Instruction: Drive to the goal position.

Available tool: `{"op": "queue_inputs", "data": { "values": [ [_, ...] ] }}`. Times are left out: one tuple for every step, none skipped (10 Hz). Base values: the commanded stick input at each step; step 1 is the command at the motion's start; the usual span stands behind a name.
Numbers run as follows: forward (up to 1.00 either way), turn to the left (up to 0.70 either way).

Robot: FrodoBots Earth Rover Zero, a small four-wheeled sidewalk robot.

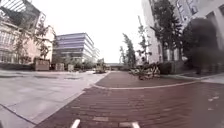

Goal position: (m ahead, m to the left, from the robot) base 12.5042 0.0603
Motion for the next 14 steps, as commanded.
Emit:
{"op": "queue_inputs", "data": {
  "values": [
    [0.7, -0.14],
    [0.7, -0.14],
    [0.7, -0.06],
    [0.7, 0.0],
    [0.7, 0.0],
    [0.7, 0.0],
    [0.7, 0.0],
    [0.7, 0.0],
    [0.7, 0.0],
    [0.7, 0.0],
    [0.7, 0.0],
    [0.7, 0.0],
    [0.7, 0.0],
    [0.7, 0.0]
  ]
}}
